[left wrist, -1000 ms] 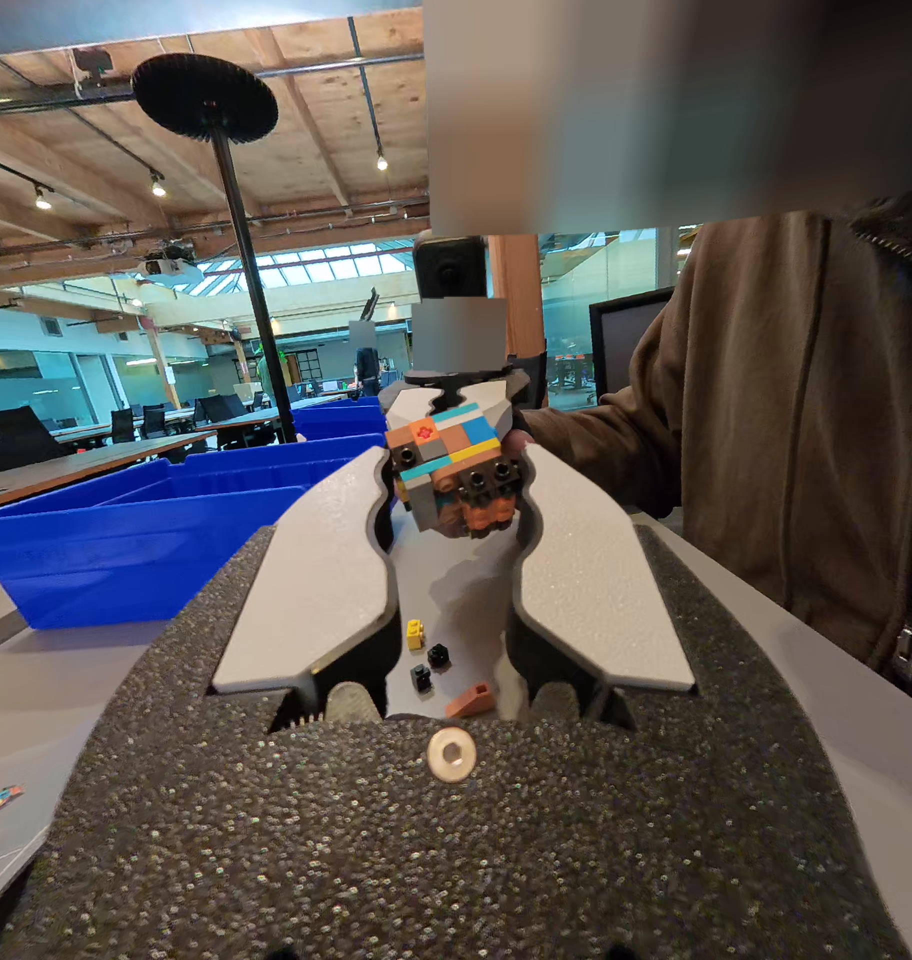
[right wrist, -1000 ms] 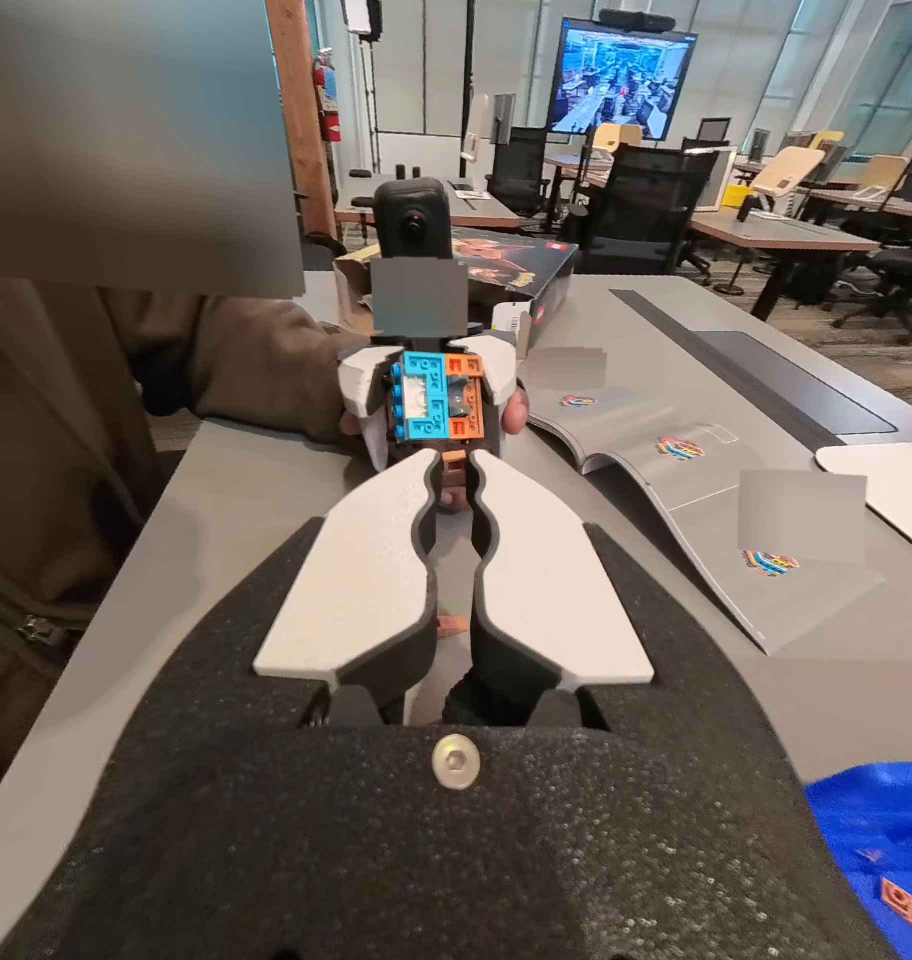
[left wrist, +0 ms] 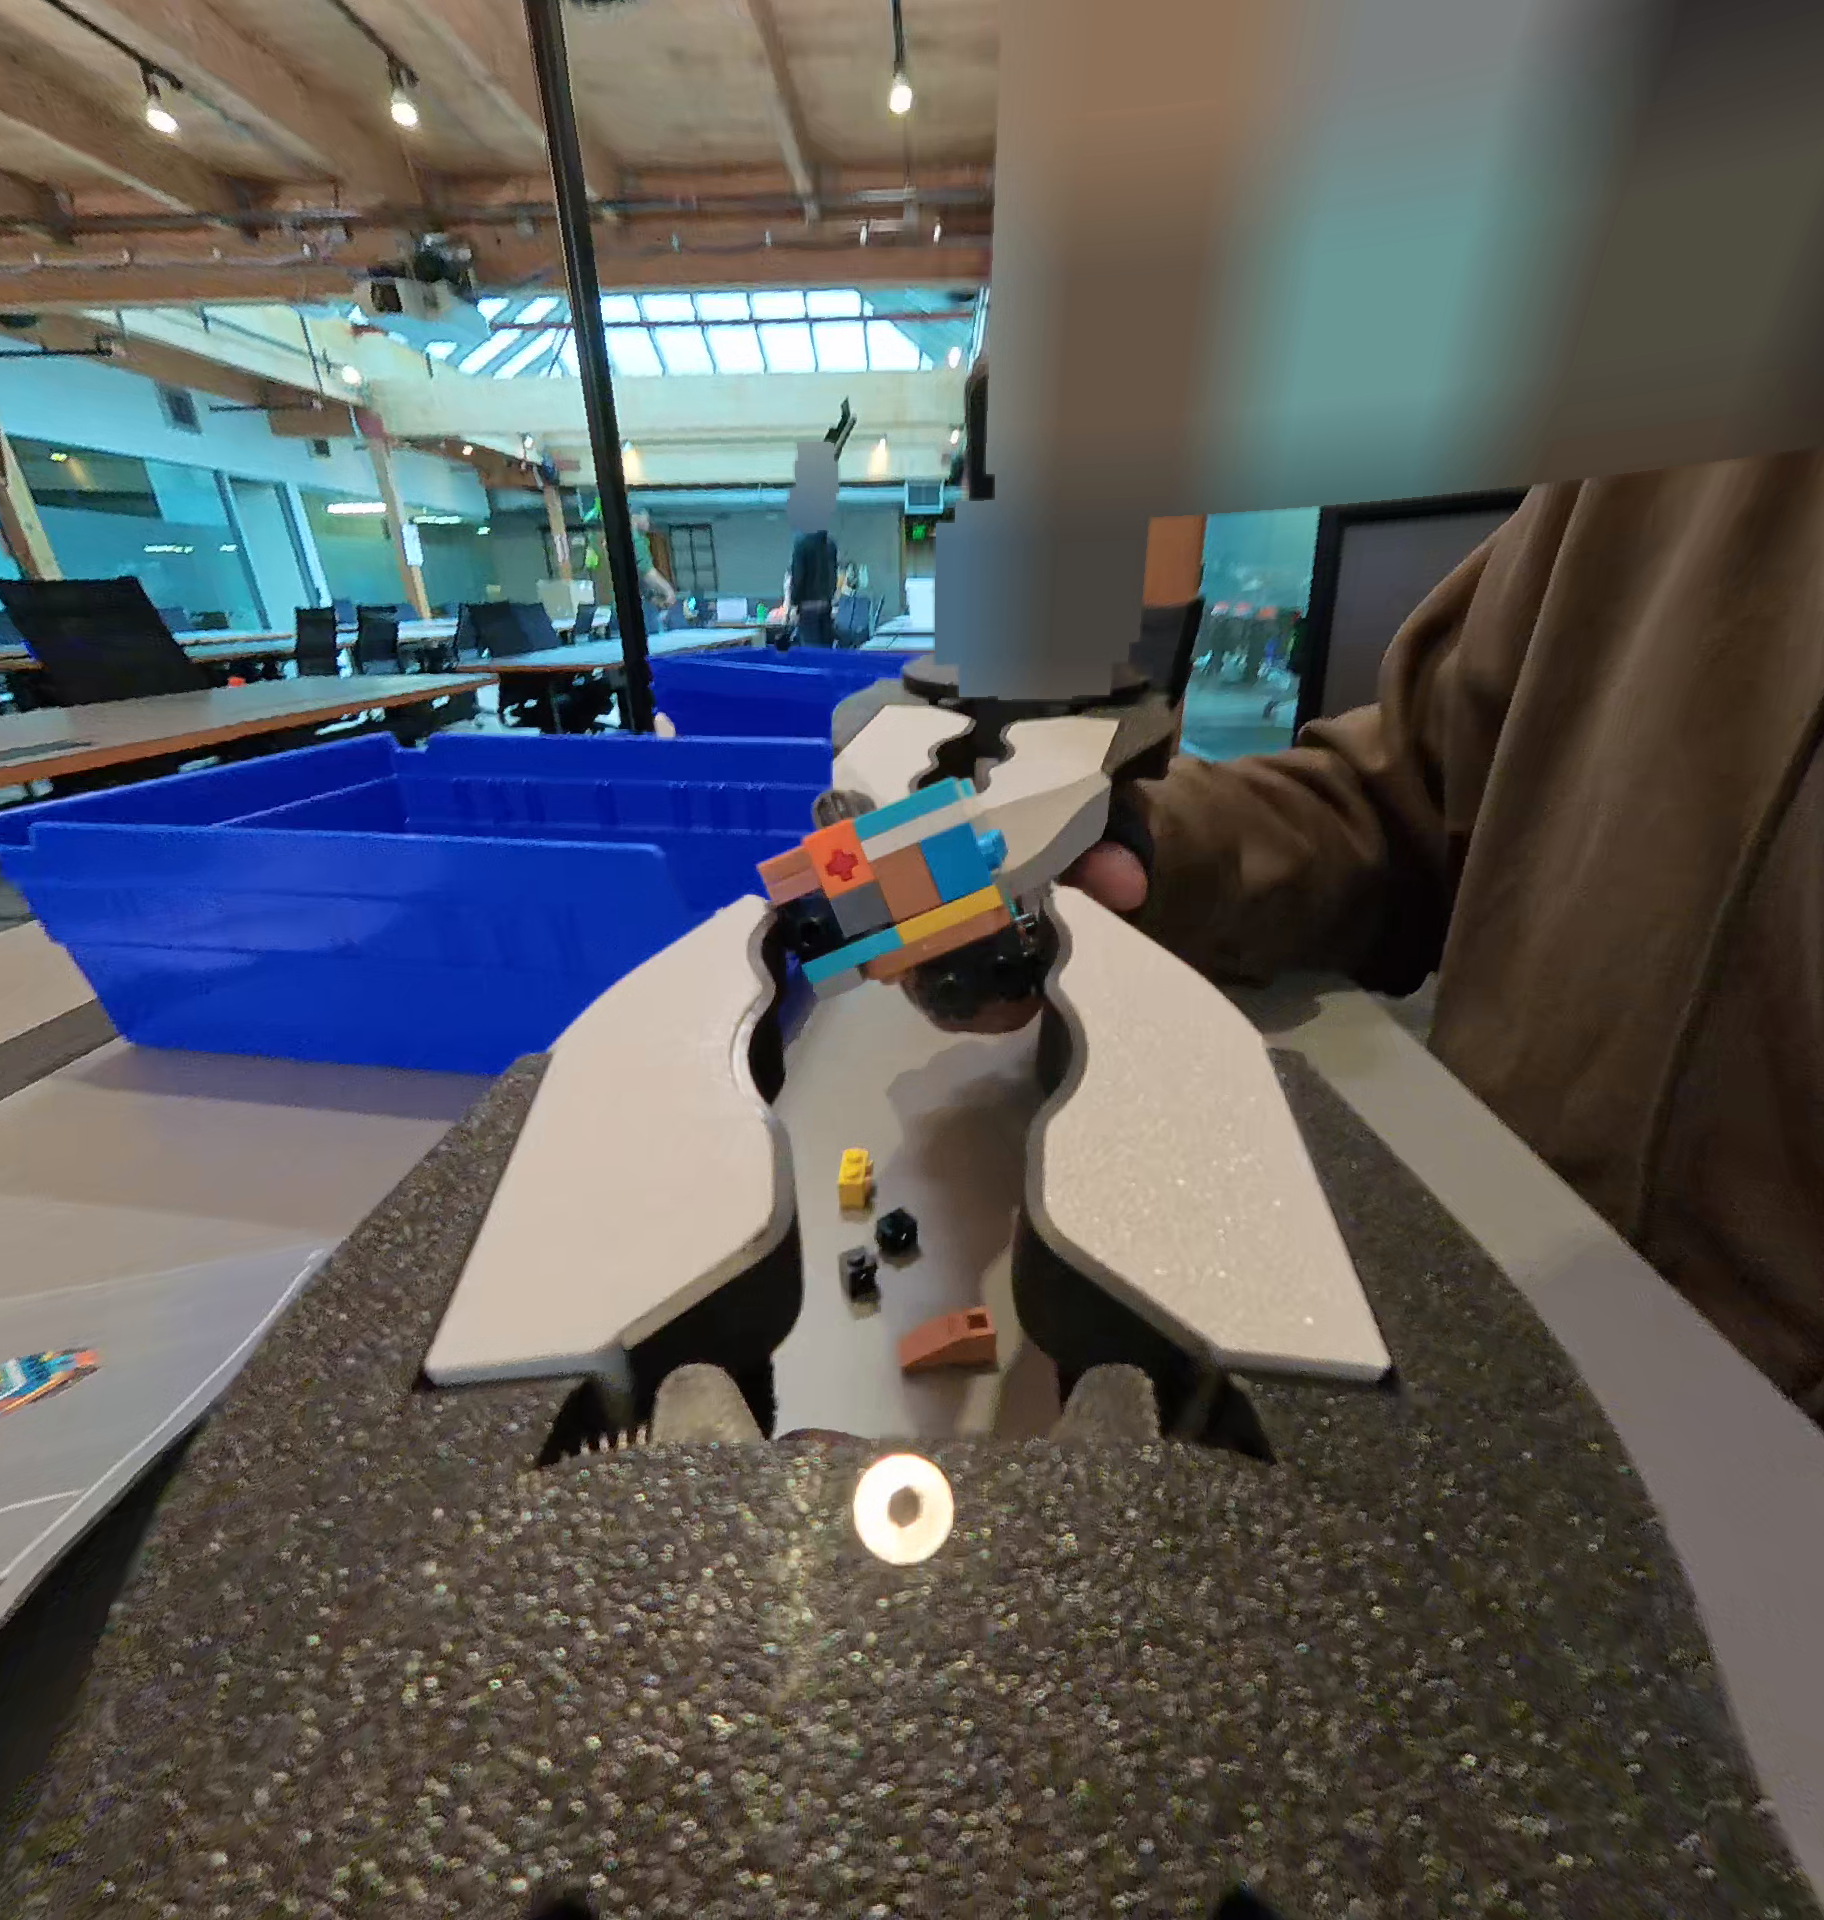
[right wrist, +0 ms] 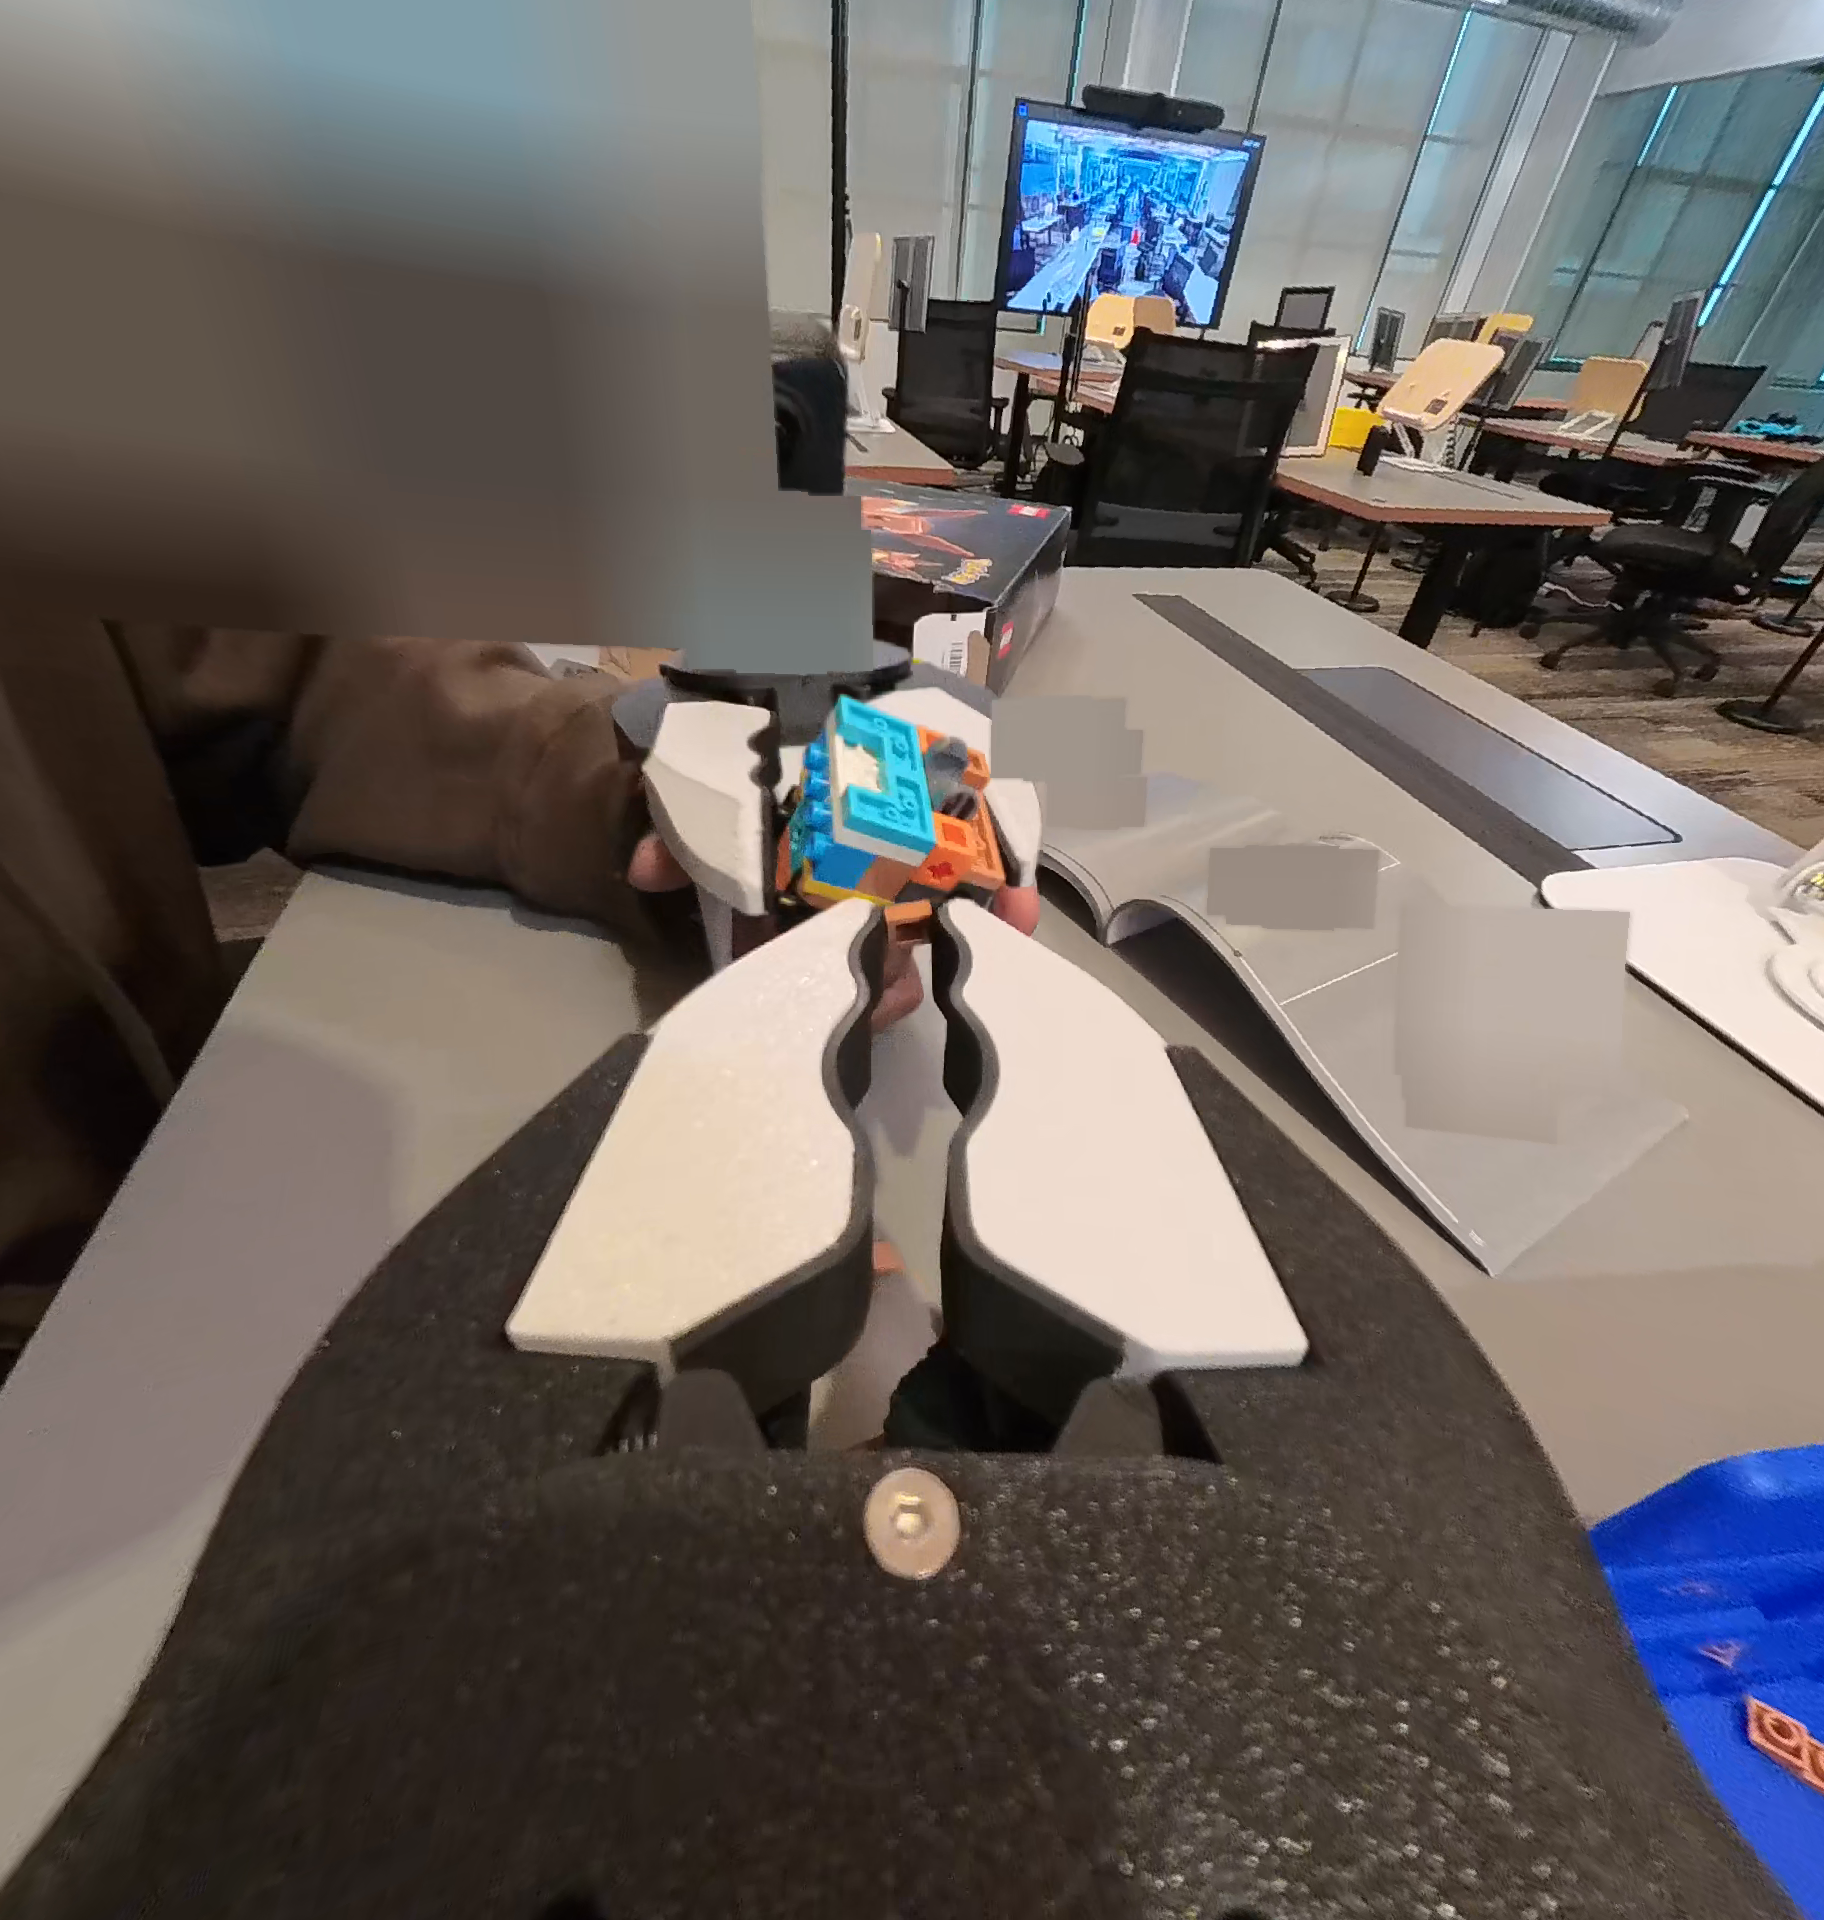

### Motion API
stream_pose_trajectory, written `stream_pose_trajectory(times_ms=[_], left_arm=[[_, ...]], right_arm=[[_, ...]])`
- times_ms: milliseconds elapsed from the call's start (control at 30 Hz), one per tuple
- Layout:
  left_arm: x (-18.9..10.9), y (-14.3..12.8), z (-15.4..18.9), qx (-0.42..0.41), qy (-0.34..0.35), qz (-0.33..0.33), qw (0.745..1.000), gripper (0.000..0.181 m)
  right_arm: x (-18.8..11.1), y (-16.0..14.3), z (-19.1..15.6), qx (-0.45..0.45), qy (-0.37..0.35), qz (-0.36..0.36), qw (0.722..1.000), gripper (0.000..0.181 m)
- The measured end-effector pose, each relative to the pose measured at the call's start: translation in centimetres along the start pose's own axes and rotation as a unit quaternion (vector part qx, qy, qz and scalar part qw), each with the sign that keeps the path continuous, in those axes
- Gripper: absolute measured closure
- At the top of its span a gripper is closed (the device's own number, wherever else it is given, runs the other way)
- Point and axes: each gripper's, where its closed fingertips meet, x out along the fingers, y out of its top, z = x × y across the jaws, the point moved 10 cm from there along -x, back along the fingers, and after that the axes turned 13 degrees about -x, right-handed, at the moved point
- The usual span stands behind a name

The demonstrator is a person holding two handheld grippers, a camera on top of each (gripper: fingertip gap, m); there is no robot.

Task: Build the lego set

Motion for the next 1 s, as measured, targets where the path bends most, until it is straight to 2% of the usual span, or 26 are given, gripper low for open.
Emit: stream_pose_trajectory(times_ms=[333,633,1000], left_arm=[[0.5,-1.0,0.2,0.056,0.041,-0.125,0.990,0.138],[0.4,-0.7,0.0,0.061,0.076,-0.160,0.982,0.139],[0.2,-0.7,-0.2,0.058,0.087,-0.159,0.982,0.139]], right_arm=[[0.2,0.0,-0.4,-0.010,0.011,-0.003,1.000,0.174],[0.1,-0.8,0.2,-0.015,-0.004,-0.038,0.999,0.173],[0.5,-1.7,0.2,-0.032,-0.007,-0.074,0.997,0.173]])
